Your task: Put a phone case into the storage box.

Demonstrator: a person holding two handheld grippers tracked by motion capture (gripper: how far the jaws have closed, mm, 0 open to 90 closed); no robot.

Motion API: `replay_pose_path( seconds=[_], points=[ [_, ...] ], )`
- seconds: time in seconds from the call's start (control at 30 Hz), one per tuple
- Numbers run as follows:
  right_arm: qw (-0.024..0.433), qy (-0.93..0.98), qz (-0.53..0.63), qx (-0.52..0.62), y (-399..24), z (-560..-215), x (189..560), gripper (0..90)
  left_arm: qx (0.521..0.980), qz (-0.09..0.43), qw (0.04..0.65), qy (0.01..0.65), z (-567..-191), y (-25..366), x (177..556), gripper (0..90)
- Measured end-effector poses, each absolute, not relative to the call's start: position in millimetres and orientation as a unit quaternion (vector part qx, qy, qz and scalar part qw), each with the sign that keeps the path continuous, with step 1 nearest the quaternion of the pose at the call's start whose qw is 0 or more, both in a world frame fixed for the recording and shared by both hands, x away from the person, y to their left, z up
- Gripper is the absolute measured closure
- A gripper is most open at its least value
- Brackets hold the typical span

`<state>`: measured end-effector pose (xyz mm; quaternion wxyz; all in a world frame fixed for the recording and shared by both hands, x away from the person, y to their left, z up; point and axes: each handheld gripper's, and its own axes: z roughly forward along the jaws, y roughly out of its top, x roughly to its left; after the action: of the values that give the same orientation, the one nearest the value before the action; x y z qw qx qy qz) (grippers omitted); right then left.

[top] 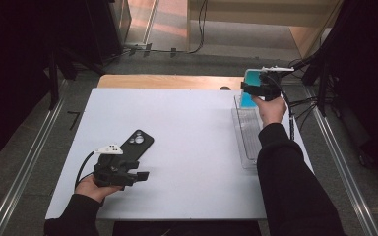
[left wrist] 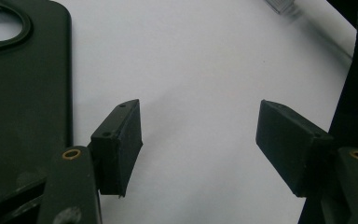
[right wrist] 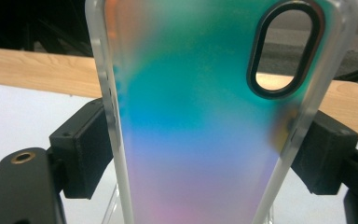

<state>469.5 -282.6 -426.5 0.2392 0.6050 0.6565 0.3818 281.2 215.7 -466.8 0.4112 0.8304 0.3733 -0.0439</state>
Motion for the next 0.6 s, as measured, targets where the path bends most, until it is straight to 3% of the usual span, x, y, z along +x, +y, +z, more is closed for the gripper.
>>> replay_pose_path(
  seconds=[0.6],
  points=[
    [0.232, 0.668, 0.345, 0.618, -270.6, -457.0, 480.2, 14.6, 0.831, -0.047, 0.413, 0.371, -466.8, 215.6, 281.0, 31.6]
  ],
)
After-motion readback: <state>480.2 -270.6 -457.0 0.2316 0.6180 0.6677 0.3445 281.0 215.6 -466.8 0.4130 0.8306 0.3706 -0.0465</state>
